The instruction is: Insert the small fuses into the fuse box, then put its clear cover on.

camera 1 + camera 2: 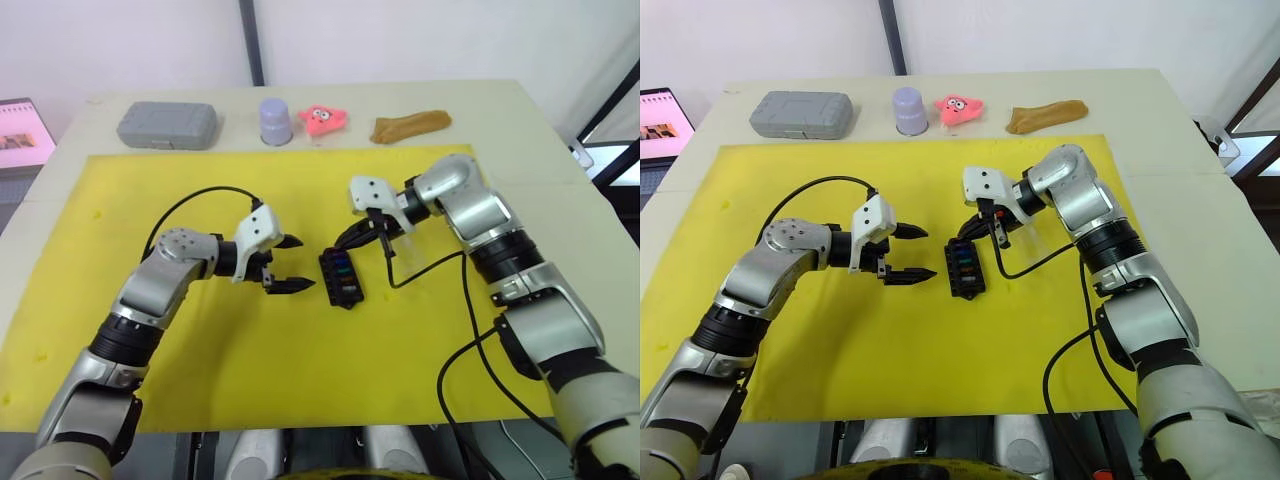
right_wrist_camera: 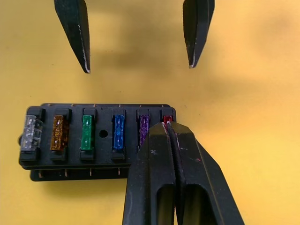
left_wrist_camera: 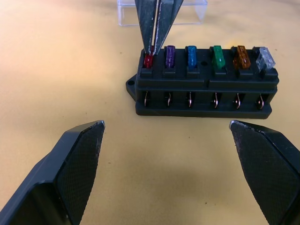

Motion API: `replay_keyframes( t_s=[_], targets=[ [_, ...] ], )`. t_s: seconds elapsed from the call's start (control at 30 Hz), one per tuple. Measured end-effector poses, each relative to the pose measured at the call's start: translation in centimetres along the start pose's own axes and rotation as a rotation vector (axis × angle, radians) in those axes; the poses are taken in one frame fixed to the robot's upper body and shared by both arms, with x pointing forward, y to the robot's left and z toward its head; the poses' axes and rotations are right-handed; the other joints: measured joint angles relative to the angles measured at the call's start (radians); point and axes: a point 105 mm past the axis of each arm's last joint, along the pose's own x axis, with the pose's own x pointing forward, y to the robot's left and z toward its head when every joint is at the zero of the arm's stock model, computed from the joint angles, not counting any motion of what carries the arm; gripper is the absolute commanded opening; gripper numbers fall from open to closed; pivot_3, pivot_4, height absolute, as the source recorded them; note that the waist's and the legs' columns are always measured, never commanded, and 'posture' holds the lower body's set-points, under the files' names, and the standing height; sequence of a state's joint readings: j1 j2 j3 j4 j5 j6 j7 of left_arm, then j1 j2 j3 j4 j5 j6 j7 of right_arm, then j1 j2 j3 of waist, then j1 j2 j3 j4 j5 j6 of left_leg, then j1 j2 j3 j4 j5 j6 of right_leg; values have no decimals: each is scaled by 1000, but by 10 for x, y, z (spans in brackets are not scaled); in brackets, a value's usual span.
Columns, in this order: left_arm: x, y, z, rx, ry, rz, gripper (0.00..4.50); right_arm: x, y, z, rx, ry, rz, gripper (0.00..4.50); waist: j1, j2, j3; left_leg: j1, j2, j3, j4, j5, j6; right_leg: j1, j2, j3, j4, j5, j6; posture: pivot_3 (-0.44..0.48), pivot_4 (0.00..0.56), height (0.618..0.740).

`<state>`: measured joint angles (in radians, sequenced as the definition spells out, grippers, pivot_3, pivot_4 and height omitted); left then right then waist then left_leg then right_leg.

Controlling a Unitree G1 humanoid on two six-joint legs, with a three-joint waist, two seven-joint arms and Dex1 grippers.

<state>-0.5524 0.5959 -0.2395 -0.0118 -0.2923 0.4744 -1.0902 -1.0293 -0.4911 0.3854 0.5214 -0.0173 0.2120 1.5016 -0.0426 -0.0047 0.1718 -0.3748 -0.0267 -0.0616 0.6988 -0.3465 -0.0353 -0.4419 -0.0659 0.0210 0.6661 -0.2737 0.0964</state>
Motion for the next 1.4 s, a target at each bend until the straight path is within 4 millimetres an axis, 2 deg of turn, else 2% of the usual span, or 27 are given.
replay_keyframes(
  t_s=[0.23, 0.4, 0.57, 0.7, 0.8, 0.9, 1.03, 1.23, 1.4],
  targets=[
    [0, 0, 0, 0, 0, -1, 4500, -1, 0, 2, 5, 0, 1, 36, 0, 0, 0, 0, 0, 0, 0, 0, 0, 0, 0, 0, 0, 0, 0, 0, 150, 740],
    [-5, 2, 2, -5, -6, 5, 4500, -6, 2, 11, 17, -14, -5, 36, 0, 0, 0, 0, 0, 0, 0, 0, 0, -1, 0, 0, 0, 0, 0, 0, 150, 740],
    [-23, 1, 9, -2, -3, 6, 4500, -37, 7, 29, -3, -76, -81, 36, 3, 0, 0, -1, 0, -1, 0, 0, 0, -1, 0, 0, -1, 0, 0, 0, 150, 740],
    [-50, -3, 2, -26, 38, 31, 4500, -59, 23, 4, 65, -36, -141, 36, 5, 0, 0, -1, 0, -1, 0, 0, 0, 0, 0, 0, -1, 0, 0, 0, 150, 740],
    [-69, -8, -9, -57, 82, 56, 4500, -77, 38, -17, 131, 3, -192, 864, 7, 0, 0, -1, 0, 0, -1, 0, 0, -1, 0, 0, -1, 0, 0, 0, 150, 740],
    [-91, -11, -20, -93, 128, 102, 4500, -107, 51, -37, 201, 68, -289, 2388, 13, 0, 0, 0, 0, 0, -1, -1, 1, 0, 0, 0, -1, 0, 0, 0, 150, 740],
    [-103, -15, -23, -107, 132, 132, 4500, -123, 63, -51, 259, 103, -357, 4425, 25, 0, 0, 1, 1, 1, -1, -2, 4, 2, 0, 1, -1, 0, 0, 0, 150, 740],
    [-96, -26, -24, -134, 118, 126, 4500, -125, 71, -57, 310, 105, -398, 4474, 30, 0, 0, 1, 1, 1, -1, -2, 4, 2, 0, 1, -1, 0, 0, 0, 150, 740],
    [-86, -25, -17, -117, 77, 147, 4500, -116, 58, -46, 439, 63, -488, 4474, 26, 0, 0, 1, 2, 1, -1, -1, 2, 1, 1, 1, -1, 0, 0, 0, 150, 740]
  ],
)
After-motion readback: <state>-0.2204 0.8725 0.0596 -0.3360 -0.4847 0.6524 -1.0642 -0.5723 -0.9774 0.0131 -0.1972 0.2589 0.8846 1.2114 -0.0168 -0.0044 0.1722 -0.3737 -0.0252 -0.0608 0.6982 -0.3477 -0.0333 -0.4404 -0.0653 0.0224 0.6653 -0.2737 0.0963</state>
